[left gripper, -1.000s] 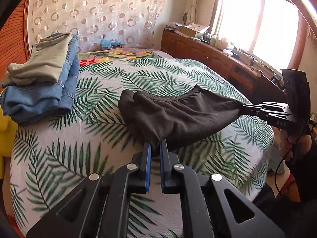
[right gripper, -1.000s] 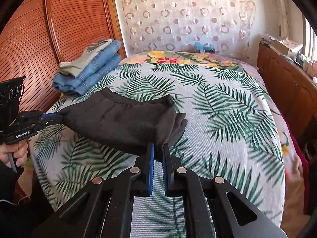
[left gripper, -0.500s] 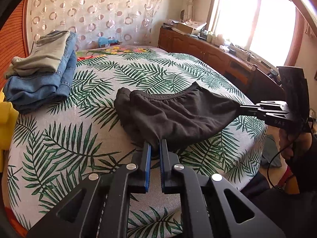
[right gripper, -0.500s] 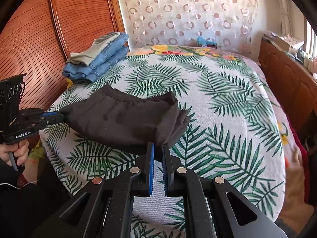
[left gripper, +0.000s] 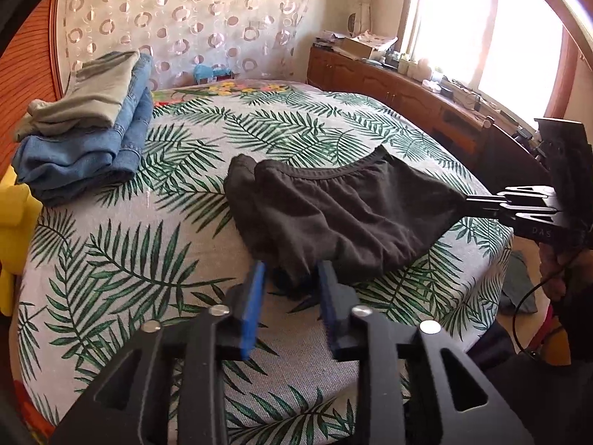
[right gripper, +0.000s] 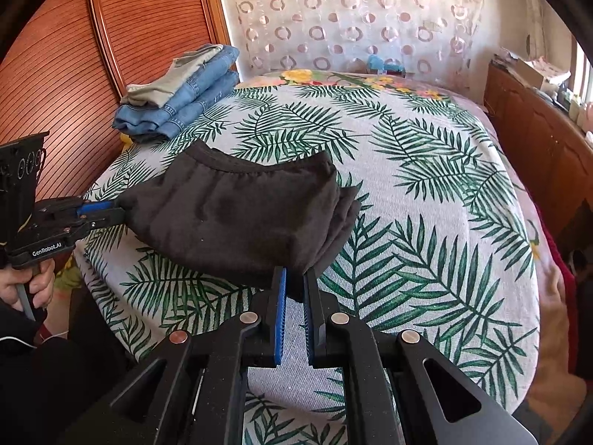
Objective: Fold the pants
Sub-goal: 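Lower both tools open around the folded black pants bundle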
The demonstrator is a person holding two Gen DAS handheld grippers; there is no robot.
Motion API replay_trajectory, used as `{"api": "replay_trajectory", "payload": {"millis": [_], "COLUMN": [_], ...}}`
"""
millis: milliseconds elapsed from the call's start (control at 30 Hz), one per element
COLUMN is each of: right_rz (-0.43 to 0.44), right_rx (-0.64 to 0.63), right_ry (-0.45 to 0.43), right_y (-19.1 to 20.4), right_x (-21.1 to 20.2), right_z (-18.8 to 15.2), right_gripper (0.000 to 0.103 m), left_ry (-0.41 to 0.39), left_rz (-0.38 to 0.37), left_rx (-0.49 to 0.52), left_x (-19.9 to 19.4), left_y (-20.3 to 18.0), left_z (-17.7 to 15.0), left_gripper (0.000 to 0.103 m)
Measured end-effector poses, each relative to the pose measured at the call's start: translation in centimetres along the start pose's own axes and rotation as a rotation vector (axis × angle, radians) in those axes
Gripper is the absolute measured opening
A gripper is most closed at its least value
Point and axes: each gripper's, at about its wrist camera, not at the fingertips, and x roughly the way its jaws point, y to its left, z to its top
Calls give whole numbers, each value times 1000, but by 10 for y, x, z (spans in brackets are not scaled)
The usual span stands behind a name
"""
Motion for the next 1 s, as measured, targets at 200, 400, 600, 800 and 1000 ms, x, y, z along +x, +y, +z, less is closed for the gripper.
{"api": "replay_trajectory", "payload": {"millis": [200,400,600,800,1000], "right_rz": [-21,-17,-20,-13,-37], "right_rx": [-3,8,23,51,36], "right_ry": [-24,-55,-82,-82,-64], "right_y": [-1,-3,-4,-7,-7], "right_x": [-15,-22,-10,14,39], "right_z": [2,7,16,27,36], "right_gripper": [7,7,14,26,44], "left_ry": [-31,-18,-8,-11,2], "left_rz": [1,1,9,5,6], "left_rx": [-47,-61,-54,-56,-68], "left_x": [-2,10,28,48,63], "left_y": [9,14,17,23,29], "left_z": [5,12,28,45,53], "left_gripper": [82,82,82,82,82]}}
